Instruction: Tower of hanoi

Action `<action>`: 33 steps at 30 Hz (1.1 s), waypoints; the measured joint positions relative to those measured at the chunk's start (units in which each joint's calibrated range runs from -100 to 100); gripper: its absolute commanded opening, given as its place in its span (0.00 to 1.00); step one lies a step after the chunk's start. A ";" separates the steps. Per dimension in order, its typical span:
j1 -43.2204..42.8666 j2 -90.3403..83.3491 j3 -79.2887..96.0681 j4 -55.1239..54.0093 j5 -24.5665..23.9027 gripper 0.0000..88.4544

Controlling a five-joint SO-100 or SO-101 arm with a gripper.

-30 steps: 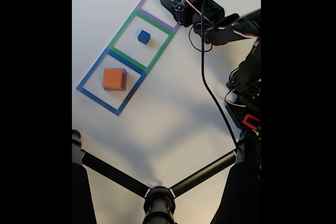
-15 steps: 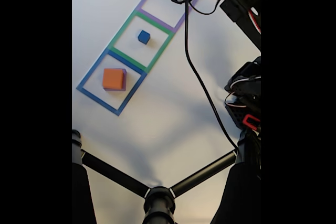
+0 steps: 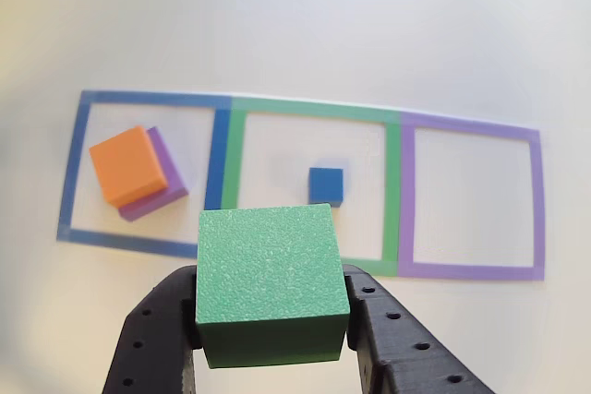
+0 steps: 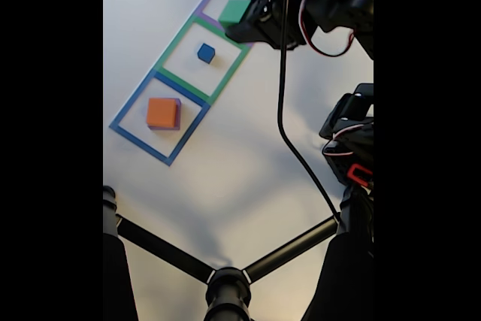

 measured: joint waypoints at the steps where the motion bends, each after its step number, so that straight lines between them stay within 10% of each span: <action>1: -1.00 -0.34 -0.69 0.96 0.00 0.06; 15: -9.39 -8.41 14.53 -2.23 0.00 0.06; 33: -14.18 -6.89 68.19 -73.60 -0.38 0.06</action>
